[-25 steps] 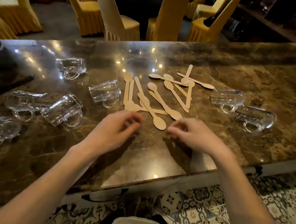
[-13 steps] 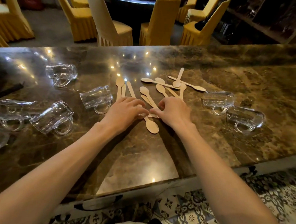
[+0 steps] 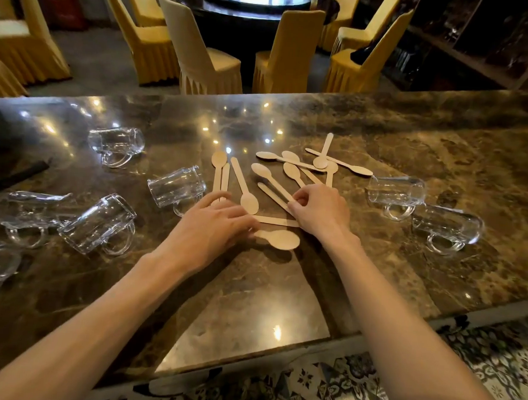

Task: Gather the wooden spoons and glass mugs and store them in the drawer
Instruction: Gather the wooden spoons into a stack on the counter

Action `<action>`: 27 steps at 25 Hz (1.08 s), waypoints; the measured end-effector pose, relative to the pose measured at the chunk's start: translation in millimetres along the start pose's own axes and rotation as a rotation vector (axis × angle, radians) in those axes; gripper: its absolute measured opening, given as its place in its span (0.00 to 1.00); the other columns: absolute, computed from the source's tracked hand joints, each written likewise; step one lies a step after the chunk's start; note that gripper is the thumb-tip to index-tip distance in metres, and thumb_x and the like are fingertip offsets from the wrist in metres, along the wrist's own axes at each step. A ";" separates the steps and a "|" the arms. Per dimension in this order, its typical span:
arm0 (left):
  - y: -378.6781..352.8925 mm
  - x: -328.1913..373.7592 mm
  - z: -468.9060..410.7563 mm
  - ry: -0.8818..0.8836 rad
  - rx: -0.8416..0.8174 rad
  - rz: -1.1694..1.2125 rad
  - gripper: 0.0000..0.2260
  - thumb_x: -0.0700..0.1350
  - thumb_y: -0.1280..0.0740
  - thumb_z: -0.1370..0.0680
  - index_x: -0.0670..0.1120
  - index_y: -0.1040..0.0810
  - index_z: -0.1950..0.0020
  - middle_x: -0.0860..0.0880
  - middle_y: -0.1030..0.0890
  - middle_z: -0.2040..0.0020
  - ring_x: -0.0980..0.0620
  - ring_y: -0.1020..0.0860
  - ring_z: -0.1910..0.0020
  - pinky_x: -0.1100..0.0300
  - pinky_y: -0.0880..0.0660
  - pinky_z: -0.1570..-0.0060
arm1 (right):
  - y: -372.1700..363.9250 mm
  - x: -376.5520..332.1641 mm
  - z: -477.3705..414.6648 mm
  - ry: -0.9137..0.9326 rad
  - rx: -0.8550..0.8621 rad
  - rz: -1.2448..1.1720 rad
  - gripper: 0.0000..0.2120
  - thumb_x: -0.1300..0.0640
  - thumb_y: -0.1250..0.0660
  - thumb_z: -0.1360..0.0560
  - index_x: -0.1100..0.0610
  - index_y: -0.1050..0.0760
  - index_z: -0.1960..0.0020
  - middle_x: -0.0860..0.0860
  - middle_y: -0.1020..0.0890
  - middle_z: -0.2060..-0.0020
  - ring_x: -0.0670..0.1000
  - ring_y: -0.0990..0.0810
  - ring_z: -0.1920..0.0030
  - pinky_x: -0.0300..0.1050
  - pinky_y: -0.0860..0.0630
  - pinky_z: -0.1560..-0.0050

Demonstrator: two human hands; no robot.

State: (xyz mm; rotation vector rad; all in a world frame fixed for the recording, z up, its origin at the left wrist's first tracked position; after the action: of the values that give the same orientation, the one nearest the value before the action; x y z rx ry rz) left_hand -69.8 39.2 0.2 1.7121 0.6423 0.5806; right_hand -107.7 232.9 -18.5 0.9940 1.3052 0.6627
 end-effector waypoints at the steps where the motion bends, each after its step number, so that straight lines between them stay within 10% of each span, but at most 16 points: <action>1: 2.5 2.4 13.9 0.023 0.006 0.002 0.14 0.54 0.44 0.22 0.55 0.20 0.46 0.54 0.17 0.48 0.53 0.20 0.46 0.53 0.39 0.33 | 2.0 0.9 0.0 0.008 0.002 -0.025 0.10 0.52 0.31 0.26 0.52 0.19 0.46 0.49 0.17 0.51 0.47 0.22 0.53 0.44 0.24 0.55; 20: -5.2 32.1 95.9 0.199 0.024 0.182 0.21 0.58 0.49 0.21 0.55 0.18 0.45 0.54 0.18 0.50 0.54 0.21 0.52 0.61 0.29 0.46 | 22.8 2.2 105.1 0.381 -0.147 -0.165 0.11 0.47 0.34 0.28 0.45 0.21 0.47 0.38 0.23 0.55 0.37 0.25 0.55 0.36 0.25 0.55; 27: 23.6 -1.8 93.5 0.351 0.344 0.293 0.21 0.59 0.44 0.21 0.48 0.17 0.55 0.52 0.18 0.60 0.54 0.22 0.62 0.54 0.23 0.60 | 6.1 11.0 125.5 0.425 -0.191 -0.103 0.09 0.47 0.33 0.27 0.44 0.21 0.47 0.40 0.21 0.52 0.39 0.26 0.52 0.38 0.26 0.52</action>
State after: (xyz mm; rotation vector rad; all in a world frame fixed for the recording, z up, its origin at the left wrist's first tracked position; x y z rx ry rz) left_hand -5.2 -32.3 2.7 2.0656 0.7763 1.0411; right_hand 17.4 217.6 -22.0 0.6443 1.6150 0.9339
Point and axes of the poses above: each hand's wrist, its own z-axis away from the middle knuckle, its own y-axis out of the back of the hand, x = y × z, the point moved 3 cm from there along -z, towards the middle knuckle
